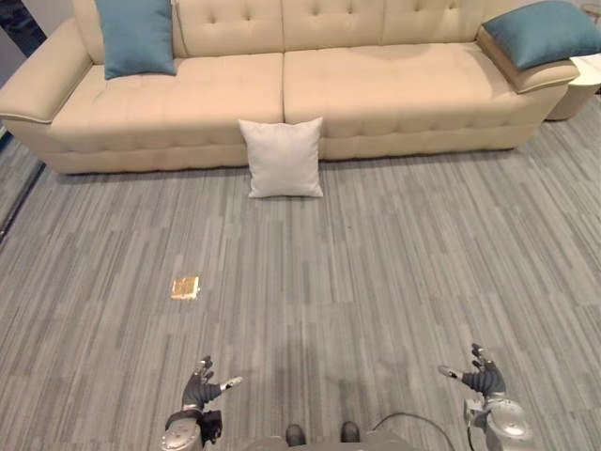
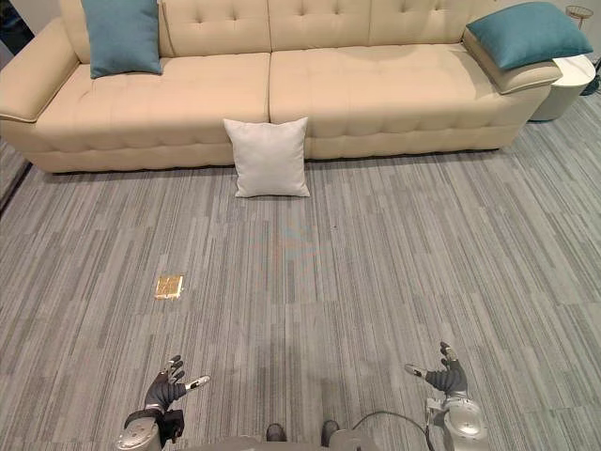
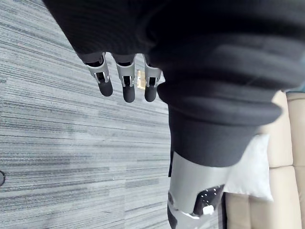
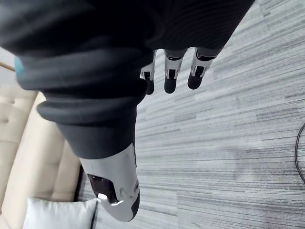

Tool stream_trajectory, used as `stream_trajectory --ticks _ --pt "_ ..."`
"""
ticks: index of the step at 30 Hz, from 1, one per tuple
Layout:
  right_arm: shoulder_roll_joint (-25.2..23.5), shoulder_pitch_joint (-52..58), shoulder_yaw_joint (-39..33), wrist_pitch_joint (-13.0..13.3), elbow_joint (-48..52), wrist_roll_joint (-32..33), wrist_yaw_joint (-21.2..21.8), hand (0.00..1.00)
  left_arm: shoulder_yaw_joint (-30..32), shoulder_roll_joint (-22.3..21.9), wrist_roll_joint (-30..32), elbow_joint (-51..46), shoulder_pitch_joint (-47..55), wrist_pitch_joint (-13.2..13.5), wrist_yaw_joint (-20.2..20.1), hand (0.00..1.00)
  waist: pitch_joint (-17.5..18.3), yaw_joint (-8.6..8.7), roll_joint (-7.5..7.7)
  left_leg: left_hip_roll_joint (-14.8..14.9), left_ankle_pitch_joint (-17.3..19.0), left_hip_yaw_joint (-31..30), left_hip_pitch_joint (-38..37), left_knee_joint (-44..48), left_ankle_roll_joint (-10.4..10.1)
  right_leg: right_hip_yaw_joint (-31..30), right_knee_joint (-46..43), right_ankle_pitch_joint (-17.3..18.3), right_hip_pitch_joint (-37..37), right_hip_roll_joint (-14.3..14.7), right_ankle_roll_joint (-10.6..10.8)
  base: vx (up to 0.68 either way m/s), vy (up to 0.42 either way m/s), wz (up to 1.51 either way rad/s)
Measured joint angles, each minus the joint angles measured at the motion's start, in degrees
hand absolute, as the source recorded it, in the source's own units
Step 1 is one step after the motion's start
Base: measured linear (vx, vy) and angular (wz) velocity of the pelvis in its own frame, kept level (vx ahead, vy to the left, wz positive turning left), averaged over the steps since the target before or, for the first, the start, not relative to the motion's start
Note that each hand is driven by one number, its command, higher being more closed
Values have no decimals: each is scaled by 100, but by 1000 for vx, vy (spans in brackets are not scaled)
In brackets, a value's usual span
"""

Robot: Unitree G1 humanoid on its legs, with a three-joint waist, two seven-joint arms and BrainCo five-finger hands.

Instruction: Pick up cushions and gather them together orderly.

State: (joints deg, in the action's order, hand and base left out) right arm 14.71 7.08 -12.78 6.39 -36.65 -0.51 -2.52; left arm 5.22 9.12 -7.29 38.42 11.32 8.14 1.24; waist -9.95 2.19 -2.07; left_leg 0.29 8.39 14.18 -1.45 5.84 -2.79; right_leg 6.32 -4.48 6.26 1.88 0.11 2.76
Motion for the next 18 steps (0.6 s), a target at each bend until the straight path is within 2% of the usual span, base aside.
stream_trajectory --ticks 1,3,4,5,6,7,8,9,10,11,12,13,14,15,16,17,18 --pt "0 -44 9 -1 0 1 -5 0 1 1 -6 -8 -1 0 5 0 -13 -2 -10 11 68 29 85 94 38 -4 -49 34 -67 -3 2 1 21 -13" --pt "4 -174 143 -2 -1 3 -28 0 0 3 -113 -30 1 -6 17 0 -70 -17 -57 68 476 110 308 443 274 -17 -675 436 -451 -19 37 15 41 -16" --pt "-4 -187 187 -2 -5 3 -32 0 0 5 -115 -45 4 -10 19 0 -96 -24 -52 72 563 145 309 501 352 -25 -944 561 -562 -41 81 24 60 -23" --pt "-12 -190 266 -3 -8 3 -33 0 -9 4 -117 -70 13 -13 21 0 -120 -61 -50 67 690 209 297 586 397 -7 -1657 747 -877 -116 272 22 65 -23" --pt "-15 -197 318 -3 -8 4 -41 0 -10 10 -118 -99 32 -11 22 0 -134 -70 -55 66 767 232 275 613 437 19 -2123 796 -1102 -157 319 61 101 -29" --pt "-39 -228 410 -3 -7 7 -50 0 -14 56 -117 -106 26 -14 32 0 -217 -71 -26 22 856 255 153 633 495 161 -3237 820 -1599 -337 324 128 115 -11" --pt "-81 -207 468 -7 -12 8 -57 0 -36 135 -117 -107 -7 -18 43 0 -305 -27 46 -77 955 206 -16 621 514 305 -4052 902 -1947 -556 232 165 104 -2" --pt "-94 -189 486 -16 -17 8 -57 0 -59 175 -118 -107 -19 -20 60 0 -344 -9 59 -86 1002 190 -101 623 520 334 -4172 983 -2049 -614 219 221 56 9" --pt "-91 -166 513 -24 -19 11 -63 0 -75 214 -124 -106 -25 -21 117 0 -389 14 11 -61 1078 152 -244 616 516 473 -4122 1100 -2283 -628 124 299 28 8" --pt "-51 -175 557 -24 -18 20 -92 0 -75 231 -190 -103 -81 -20 155 0 -478 30 -36 -2 1102 123 -388 586 498 601 -3935 1148 -2448 -621 144 332 15 20" --pt "-24 -181 565 -24 -19 27 -108 0 -73 240 -231 -91 -195 -19 173 0 -570 60 -113 80 1104 52 -523 475 494 703 -3617 1133 -2620 -602 132 393 -32 55" --pt "-6 -186 567 -25 -18 46 -111 0 -75 241 -240 -85 -330 -8 206 0 -647 157 -195 197 1093 -153 -628 339 475 804 -3014 946 -2845 -540 52 432 -89 89" --pt "-9 -183 587 -24 -18 49 -112 0 -79 252 -310 -81 -446 5 247 0 -671 255 -182 248 1079 -330 -737 206 325 772 -2301 492 -3004 -468 27 469 -123 92" --pt "-12 -167 589 -24 -16 50 -112 0 -81 262 -328 -74 -490 5 260 0 -684 284 -134 251 1099 -386 -820 180 200 736 -1941 192 -3026 -473 4 540 -174 78" --pt "-18 -97 587 -25 -17 48 -117 0 -79 269 -325 -55 -513 4 263 0 -713 306 -64 274 1184 -481 -1001 189 43 705 -1724 -477 -3012 -510 -210 594 -212 57" --pt "22 -146 547 -41 -25 47 -127 0 -77 181 -324 28 -557 -1 261 0 -716 323 -175 461 1195 -568 -1091 284 -178 837 -2135 -596 -3033 -514 -504 702 -270 59" --pt "-19 -227 538 -28 19 46 -135 0 -84 166 -323 40 -581 0 251 0 -712 333 -145 492 943 -596 -984 609 -603 911 -2433 -190 -3018 -578 -556 578 -239 42"
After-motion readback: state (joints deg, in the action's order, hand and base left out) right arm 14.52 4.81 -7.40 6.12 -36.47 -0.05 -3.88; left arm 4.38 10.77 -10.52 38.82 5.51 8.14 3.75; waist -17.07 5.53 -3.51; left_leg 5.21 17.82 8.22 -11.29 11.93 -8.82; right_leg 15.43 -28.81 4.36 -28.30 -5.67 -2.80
